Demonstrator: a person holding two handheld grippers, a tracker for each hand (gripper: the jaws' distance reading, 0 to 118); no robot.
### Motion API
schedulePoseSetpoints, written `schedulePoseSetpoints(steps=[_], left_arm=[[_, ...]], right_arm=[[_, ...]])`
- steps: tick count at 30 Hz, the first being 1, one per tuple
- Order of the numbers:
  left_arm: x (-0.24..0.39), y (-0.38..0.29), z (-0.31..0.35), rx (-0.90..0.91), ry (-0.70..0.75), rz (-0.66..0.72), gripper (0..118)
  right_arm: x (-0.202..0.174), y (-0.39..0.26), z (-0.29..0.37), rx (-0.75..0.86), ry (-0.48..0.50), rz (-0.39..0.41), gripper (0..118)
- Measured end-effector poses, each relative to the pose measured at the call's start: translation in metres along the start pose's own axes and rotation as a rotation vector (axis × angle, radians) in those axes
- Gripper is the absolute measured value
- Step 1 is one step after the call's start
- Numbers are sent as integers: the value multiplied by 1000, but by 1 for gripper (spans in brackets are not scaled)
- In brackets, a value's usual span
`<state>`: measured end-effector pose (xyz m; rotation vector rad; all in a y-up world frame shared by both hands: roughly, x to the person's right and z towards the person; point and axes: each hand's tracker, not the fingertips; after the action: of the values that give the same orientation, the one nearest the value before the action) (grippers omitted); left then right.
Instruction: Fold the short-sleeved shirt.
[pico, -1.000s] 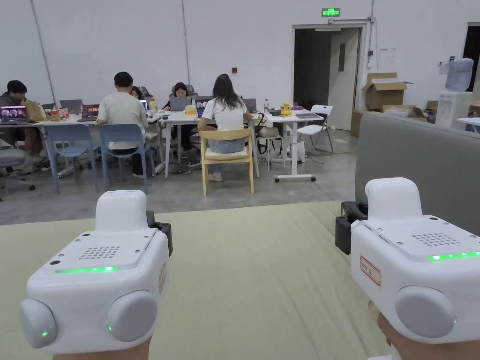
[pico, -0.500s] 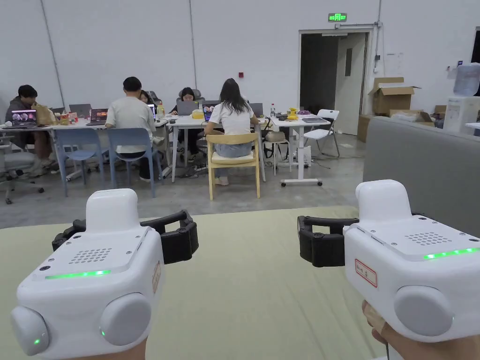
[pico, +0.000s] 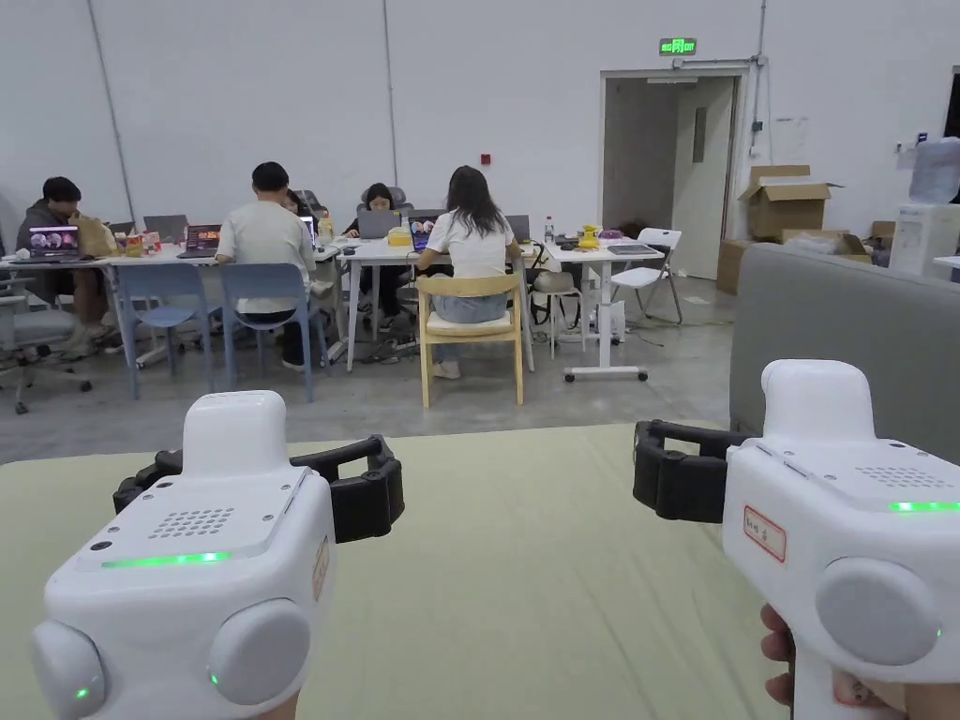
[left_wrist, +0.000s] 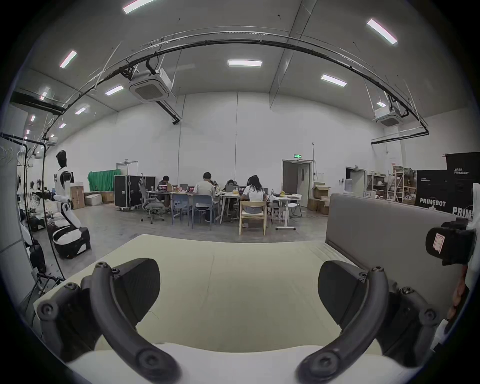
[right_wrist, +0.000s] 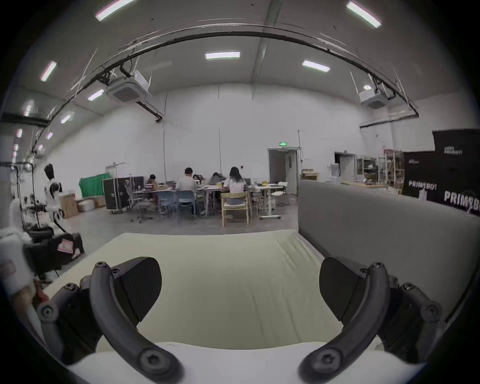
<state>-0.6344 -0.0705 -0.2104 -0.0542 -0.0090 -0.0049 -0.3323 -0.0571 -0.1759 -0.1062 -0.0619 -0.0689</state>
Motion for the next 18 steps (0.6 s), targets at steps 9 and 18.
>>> schedulePoseSetpoints(steps=[9,18], left_arm=[[-1,-2,0,-13,-3,4,118],[-2,0,-2,-17,-12,9,118]], right_arm=[[-13,-1,1,-2,-11,57,118],[-16,-4,-3,-9,-16,45,118]])
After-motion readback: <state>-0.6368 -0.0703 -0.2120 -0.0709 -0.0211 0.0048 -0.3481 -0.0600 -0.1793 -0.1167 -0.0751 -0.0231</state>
